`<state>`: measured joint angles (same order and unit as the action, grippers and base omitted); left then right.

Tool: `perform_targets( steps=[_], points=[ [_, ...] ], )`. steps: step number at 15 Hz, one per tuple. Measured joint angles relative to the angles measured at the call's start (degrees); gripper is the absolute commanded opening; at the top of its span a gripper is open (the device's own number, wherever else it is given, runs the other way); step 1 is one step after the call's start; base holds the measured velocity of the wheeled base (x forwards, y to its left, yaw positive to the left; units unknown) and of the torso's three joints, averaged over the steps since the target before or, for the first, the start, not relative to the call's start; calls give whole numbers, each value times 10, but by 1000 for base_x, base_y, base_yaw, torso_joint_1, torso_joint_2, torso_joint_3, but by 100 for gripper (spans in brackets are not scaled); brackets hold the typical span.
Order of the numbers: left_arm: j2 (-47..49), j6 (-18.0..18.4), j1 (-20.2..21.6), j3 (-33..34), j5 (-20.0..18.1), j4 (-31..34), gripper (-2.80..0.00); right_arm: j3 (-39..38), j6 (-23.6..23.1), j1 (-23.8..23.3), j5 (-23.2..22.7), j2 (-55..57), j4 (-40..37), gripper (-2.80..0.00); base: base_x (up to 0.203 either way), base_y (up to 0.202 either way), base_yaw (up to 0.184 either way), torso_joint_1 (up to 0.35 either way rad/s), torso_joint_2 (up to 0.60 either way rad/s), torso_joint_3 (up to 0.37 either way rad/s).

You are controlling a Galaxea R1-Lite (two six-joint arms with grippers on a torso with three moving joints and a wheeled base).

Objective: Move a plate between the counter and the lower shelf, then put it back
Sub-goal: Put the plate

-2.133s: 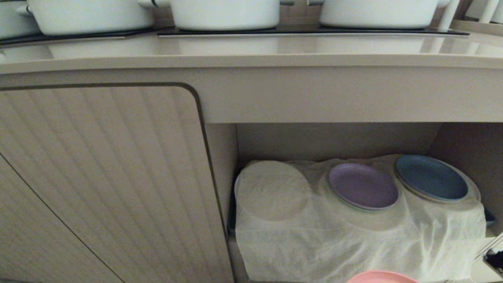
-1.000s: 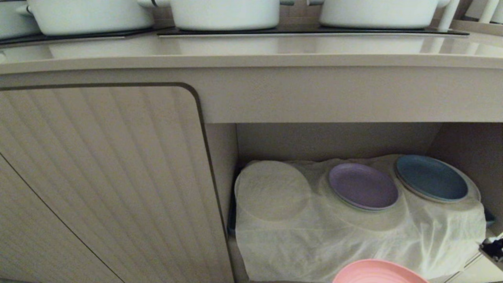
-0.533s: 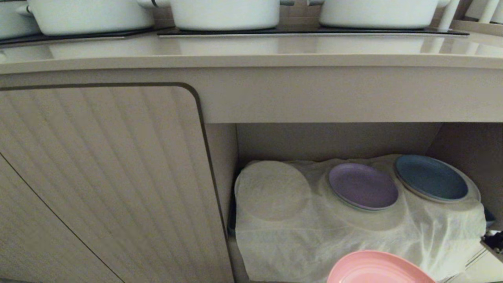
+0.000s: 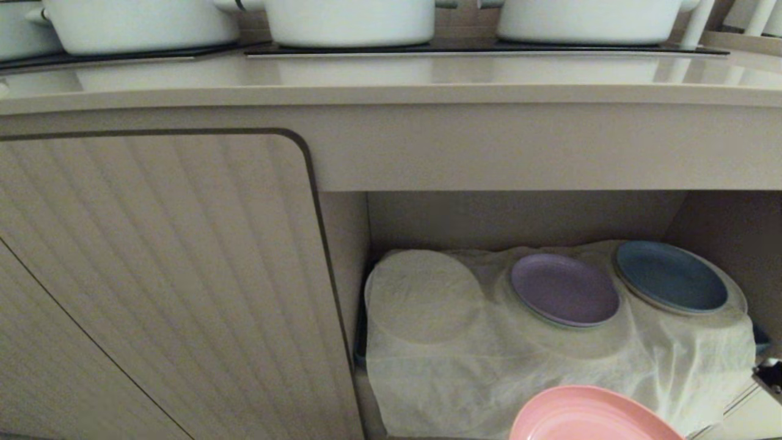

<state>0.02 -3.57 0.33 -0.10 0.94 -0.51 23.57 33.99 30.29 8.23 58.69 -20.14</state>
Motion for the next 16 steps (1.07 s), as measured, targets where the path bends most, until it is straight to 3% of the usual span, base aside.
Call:
perform_targets(
  steps=[7,11,16],
  points=[
    [0,0,0,0,0,0,-280,1,0,4,0,-5,-2,-280,0,0,0,0,0,0],
    [0,0,0,0,0,1,-280,2,0,6,0,-5,-1,-280,0,0,0,44,-209,-238],
    [0,0,0,0,0,0,-280,0,0,8,2,-5,-1,-280,0,0,0,182,-520,-292]
  ],
)
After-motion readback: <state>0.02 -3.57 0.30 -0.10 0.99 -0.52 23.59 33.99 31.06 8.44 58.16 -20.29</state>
